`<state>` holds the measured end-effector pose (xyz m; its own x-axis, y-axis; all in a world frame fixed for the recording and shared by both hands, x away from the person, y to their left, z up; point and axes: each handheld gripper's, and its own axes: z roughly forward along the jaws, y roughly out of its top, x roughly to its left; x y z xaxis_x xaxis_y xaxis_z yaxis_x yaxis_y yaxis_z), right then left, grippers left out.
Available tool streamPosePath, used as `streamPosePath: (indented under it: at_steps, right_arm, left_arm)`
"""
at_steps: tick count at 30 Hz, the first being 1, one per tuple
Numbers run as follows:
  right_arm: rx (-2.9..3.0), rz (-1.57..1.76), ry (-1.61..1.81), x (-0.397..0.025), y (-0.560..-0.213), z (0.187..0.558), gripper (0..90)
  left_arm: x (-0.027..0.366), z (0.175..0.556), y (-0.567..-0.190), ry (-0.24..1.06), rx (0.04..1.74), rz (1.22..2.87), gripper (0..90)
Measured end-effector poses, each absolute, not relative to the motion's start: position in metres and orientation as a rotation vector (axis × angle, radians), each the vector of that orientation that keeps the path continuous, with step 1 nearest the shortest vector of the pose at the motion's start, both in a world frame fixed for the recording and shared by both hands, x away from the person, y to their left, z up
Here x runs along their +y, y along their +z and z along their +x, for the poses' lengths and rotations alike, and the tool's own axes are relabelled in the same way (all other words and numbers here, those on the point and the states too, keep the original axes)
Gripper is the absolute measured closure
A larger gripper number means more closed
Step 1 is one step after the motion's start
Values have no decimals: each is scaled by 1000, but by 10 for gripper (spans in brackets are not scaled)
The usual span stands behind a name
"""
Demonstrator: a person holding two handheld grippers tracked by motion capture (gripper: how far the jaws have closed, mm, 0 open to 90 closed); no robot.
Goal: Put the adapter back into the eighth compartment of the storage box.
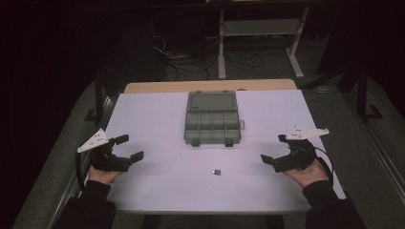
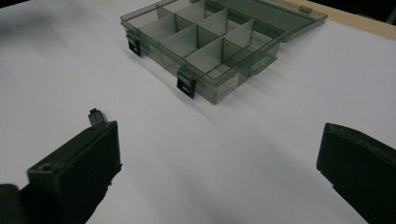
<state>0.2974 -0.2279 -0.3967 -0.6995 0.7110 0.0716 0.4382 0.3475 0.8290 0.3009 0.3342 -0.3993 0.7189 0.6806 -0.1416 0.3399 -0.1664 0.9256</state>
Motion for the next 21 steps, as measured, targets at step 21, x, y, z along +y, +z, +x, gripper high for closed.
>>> streamPosePath:
  at_steps: [21]
  right_arm:
    - [2395, 922, 1235, -206, -384, 298, 0]
  left_arm:
    - [335, 301, -399, 371, 810, 1770, 0]
